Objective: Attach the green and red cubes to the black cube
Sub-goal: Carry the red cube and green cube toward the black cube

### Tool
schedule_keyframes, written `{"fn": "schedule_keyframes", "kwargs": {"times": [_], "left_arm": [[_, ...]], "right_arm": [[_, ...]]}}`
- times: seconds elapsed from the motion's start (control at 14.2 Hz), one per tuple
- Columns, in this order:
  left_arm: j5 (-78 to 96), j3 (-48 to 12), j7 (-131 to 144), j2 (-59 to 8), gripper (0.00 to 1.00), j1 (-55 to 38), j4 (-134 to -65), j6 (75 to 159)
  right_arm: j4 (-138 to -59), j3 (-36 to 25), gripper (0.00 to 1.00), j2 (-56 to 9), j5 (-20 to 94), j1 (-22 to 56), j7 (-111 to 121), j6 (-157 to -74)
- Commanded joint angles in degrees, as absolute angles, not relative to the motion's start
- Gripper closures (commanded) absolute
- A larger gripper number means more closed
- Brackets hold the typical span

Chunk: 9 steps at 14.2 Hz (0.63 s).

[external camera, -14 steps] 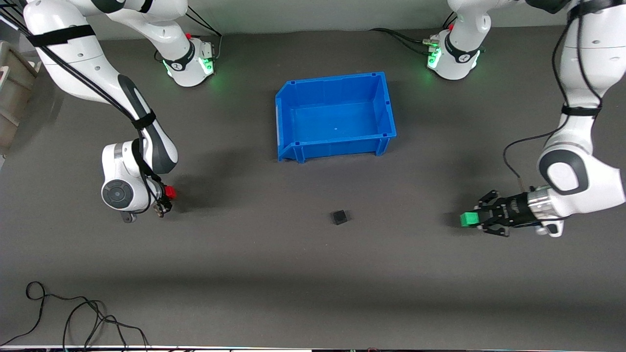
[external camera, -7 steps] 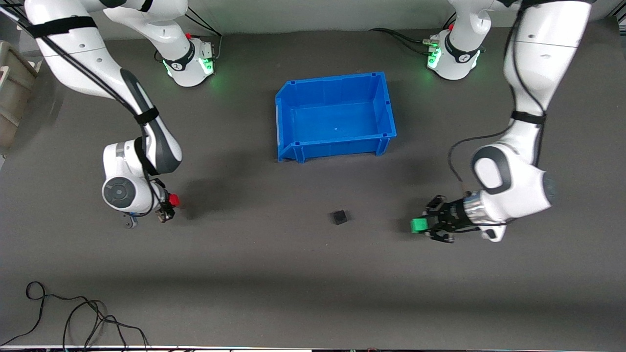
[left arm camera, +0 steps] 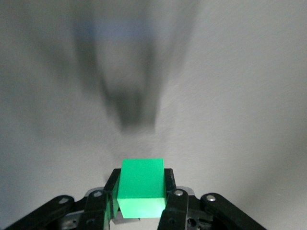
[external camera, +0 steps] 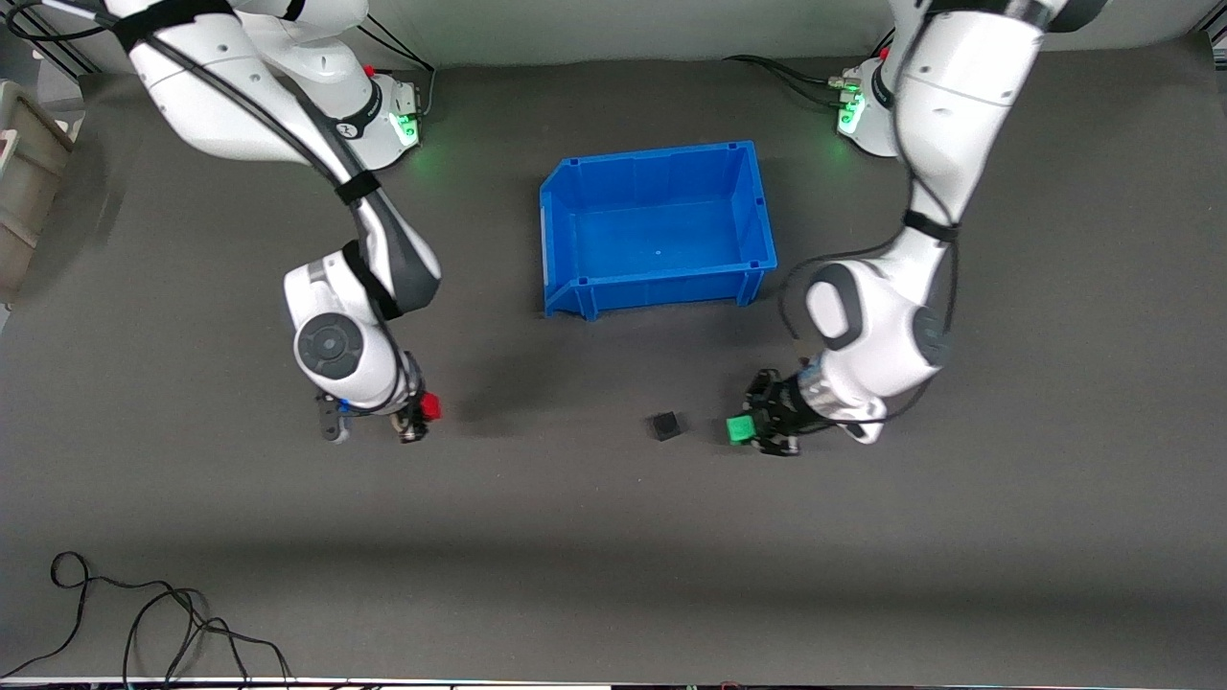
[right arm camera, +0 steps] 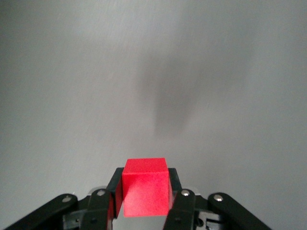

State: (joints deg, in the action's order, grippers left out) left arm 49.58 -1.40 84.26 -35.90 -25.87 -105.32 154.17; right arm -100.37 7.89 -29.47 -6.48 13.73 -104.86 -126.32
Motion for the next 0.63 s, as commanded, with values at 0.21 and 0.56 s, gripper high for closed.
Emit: {"fn": "schedule_keyframes", "kwargs": {"times": [0.21, 0.56], "left_arm": [[50.5, -0.3, 91.0, -37.8, 0.75, -32.5, -105.0, 159.5], [50.5, -0.3, 93.2, -39.5, 0.75, -34.4, -103.5, 162.3]], "right_arm": [[-88.2, 9.0, 0.81, -40.8, -4.4, 20.8, -108.6, -132.6], [-73.2, 8.3, 0.83, -50.9, -4.6, 27.7, -114.9, -137.5]]}}
